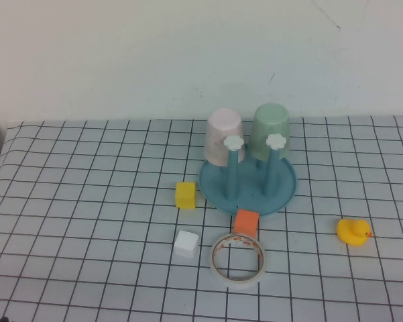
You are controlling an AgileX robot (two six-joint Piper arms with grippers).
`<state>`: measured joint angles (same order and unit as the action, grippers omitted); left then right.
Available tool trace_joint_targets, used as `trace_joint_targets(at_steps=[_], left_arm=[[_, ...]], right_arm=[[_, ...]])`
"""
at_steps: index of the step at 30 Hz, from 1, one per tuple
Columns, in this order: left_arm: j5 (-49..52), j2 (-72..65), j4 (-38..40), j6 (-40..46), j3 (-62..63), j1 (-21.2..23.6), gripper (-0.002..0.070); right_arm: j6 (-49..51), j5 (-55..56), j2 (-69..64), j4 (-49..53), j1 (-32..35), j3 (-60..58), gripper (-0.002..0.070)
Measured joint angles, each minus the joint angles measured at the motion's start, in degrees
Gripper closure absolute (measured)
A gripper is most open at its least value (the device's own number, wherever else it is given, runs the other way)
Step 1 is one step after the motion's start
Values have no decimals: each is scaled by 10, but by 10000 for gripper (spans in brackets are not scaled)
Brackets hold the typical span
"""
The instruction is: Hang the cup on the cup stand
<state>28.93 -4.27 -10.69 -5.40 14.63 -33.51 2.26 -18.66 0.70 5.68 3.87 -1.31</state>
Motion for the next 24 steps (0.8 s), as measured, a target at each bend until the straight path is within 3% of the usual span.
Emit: trace_joint_targets(at_steps=[21, 24], left_arm=[[0, 0, 2, 0, -6, 0, 677], [-7, 1, 27, 0, -26, 17, 677]], right_arm=[[0, 0, 0, 0, 0, 0, 678], [0, -1, 0, 0, 0, 0, 678]])
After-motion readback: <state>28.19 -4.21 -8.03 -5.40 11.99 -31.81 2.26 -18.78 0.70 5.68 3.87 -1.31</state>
